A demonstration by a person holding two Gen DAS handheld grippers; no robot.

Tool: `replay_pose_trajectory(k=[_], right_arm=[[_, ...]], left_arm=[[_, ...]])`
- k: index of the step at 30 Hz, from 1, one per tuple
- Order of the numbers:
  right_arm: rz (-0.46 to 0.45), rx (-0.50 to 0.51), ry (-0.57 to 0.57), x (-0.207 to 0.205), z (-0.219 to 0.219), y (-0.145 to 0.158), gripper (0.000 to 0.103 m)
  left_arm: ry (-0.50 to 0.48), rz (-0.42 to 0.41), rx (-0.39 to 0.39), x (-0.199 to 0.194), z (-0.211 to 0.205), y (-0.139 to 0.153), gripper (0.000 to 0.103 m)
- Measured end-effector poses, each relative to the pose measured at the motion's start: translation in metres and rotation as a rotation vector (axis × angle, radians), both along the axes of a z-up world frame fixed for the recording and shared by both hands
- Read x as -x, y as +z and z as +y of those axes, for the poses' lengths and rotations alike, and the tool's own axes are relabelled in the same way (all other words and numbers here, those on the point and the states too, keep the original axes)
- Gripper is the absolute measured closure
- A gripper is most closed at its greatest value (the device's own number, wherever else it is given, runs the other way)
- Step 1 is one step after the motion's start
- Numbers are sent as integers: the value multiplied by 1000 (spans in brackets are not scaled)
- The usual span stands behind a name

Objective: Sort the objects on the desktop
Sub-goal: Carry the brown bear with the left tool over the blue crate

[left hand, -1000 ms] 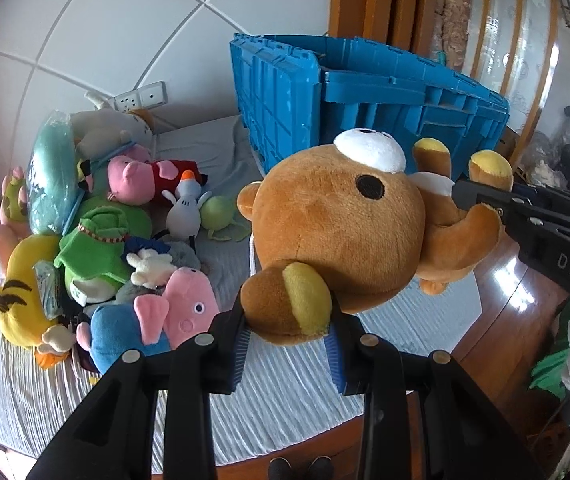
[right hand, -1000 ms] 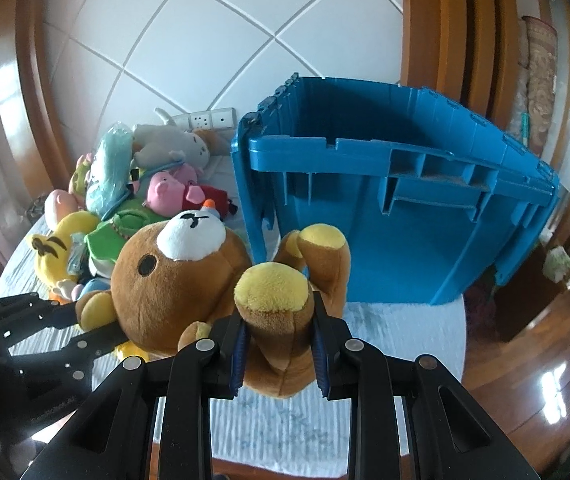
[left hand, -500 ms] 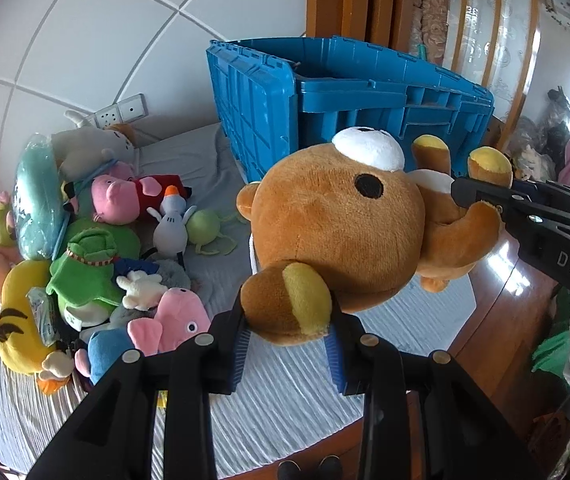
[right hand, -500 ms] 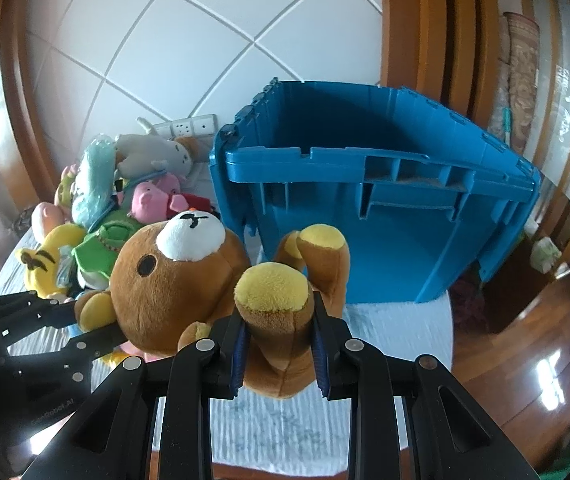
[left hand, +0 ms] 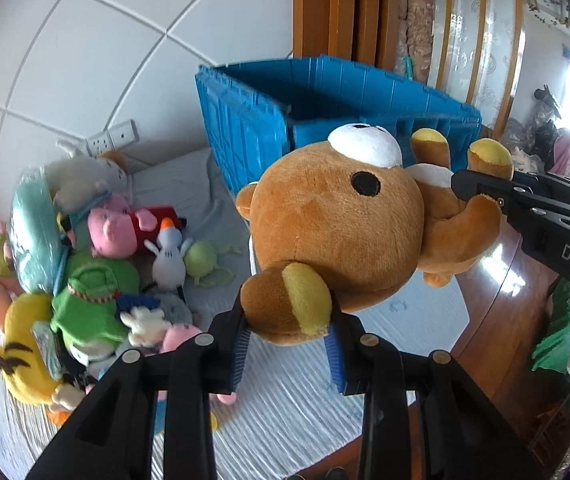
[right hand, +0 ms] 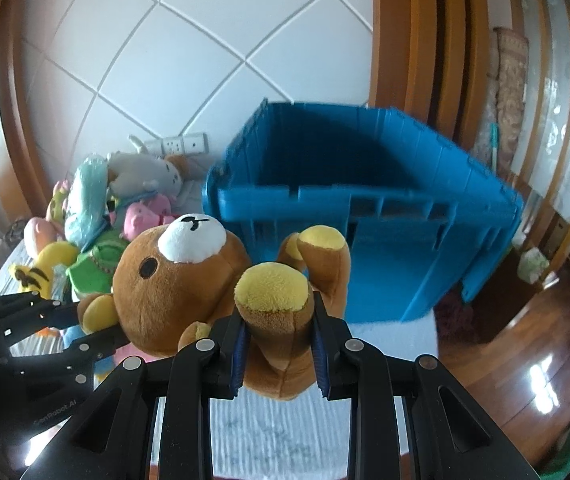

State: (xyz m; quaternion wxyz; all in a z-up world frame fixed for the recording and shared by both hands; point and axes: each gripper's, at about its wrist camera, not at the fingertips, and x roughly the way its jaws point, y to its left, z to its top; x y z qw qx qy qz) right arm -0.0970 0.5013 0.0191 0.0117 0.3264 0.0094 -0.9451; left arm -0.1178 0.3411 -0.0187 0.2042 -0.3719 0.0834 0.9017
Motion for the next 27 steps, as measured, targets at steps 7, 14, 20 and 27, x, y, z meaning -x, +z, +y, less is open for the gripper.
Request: replay_pose_trajectory(k=[7, 14, 20, 27], right_arm=[[68, -12, -21, 13, 10, 44, 77], [90, -7, 29, 44, 26, 70, 78], [88, 2, 93, 71, 39, 78, 78], [124, 35, 107, 91, 52, 95, 79]], left_arm=[[-20, 69, -31, 14, 13, 47, 71], [8, 161, -43, 33, 29, 83, 72], [56, 175, -74, 46, 31, 93, 72], [106, 202, -73, 70, 40, 110, 72]])
